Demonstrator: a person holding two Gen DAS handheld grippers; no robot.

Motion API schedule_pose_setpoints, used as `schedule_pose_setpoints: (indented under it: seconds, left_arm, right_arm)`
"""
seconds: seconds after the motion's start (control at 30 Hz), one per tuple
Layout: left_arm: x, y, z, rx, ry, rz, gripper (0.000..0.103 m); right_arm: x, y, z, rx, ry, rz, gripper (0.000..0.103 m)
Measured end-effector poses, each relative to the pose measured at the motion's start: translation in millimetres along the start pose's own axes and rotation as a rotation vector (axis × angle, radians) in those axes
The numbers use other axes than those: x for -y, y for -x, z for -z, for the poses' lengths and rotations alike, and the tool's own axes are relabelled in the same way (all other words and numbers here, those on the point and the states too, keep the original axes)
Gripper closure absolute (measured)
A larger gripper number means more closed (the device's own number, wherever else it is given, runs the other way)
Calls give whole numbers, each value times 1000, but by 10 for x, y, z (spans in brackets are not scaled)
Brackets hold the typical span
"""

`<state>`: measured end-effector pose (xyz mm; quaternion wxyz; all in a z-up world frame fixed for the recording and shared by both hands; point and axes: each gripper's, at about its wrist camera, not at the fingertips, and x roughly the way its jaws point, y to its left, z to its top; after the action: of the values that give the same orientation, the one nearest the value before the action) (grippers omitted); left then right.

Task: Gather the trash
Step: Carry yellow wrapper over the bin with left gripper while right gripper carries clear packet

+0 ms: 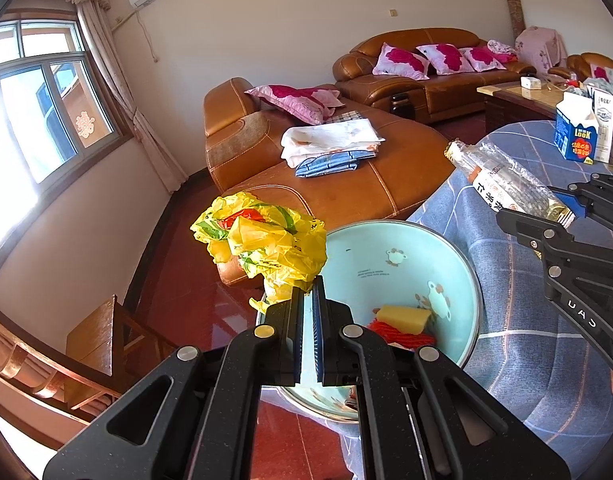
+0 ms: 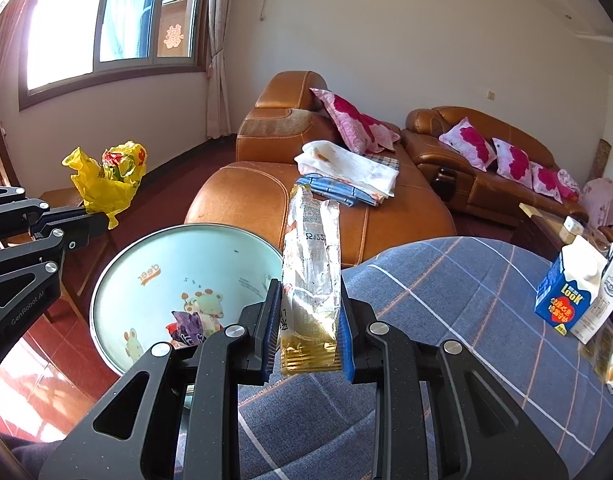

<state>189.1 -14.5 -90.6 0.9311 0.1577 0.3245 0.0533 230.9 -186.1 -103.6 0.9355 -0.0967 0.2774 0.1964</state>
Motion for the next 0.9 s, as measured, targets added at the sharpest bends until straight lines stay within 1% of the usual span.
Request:
schedule_pose_setpoints:
  seconds: [0.9]
  left_arm:
    - [-251,-101,37,-17,18,-46,99]
  right_arm:
    - [-244,-201,-81,7,51,-57,77]
